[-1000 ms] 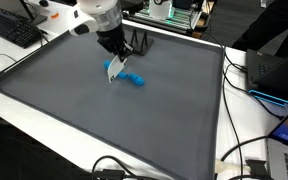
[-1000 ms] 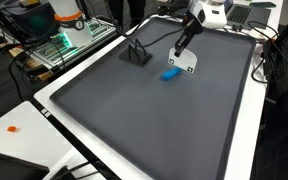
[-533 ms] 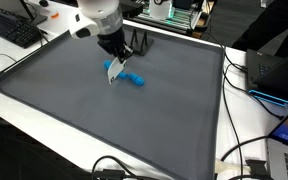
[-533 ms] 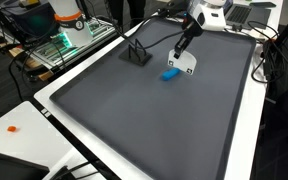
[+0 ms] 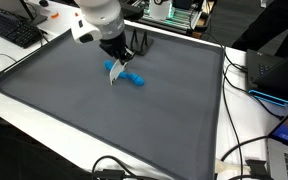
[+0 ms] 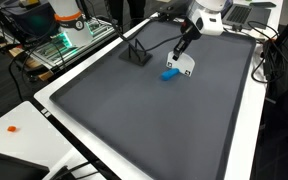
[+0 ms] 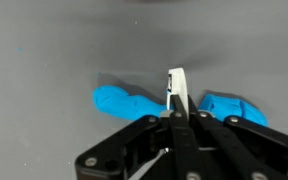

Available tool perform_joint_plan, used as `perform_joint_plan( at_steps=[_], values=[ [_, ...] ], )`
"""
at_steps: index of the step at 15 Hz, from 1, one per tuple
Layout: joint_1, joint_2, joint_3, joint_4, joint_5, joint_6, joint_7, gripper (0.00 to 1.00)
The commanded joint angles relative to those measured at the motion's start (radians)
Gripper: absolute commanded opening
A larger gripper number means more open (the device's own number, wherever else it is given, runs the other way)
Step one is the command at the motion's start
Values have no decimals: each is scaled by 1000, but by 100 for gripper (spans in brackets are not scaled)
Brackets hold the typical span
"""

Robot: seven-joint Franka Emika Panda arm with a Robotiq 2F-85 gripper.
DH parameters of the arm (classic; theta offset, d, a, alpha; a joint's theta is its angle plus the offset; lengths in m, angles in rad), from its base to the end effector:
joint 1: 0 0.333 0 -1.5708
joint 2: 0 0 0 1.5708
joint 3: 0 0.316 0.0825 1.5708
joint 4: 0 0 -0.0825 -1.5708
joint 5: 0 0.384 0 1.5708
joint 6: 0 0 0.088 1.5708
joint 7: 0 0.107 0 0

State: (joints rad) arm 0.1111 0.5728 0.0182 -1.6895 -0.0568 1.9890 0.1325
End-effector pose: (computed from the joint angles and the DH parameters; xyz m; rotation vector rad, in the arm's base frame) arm 0.6401 0.0787 0.2458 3.0410 0.0387 -0.4066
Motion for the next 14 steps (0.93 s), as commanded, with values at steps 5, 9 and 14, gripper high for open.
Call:
perform_joint_plan(
  at_steps=[5,9,14],
  values=[
    [-15,11,22,-27,36,16,-29,1],
    [-11,-3,14,-32,27,11,-17,1],
    [-17,-21,16,-45,39,-6,-15,1]
  ],
)
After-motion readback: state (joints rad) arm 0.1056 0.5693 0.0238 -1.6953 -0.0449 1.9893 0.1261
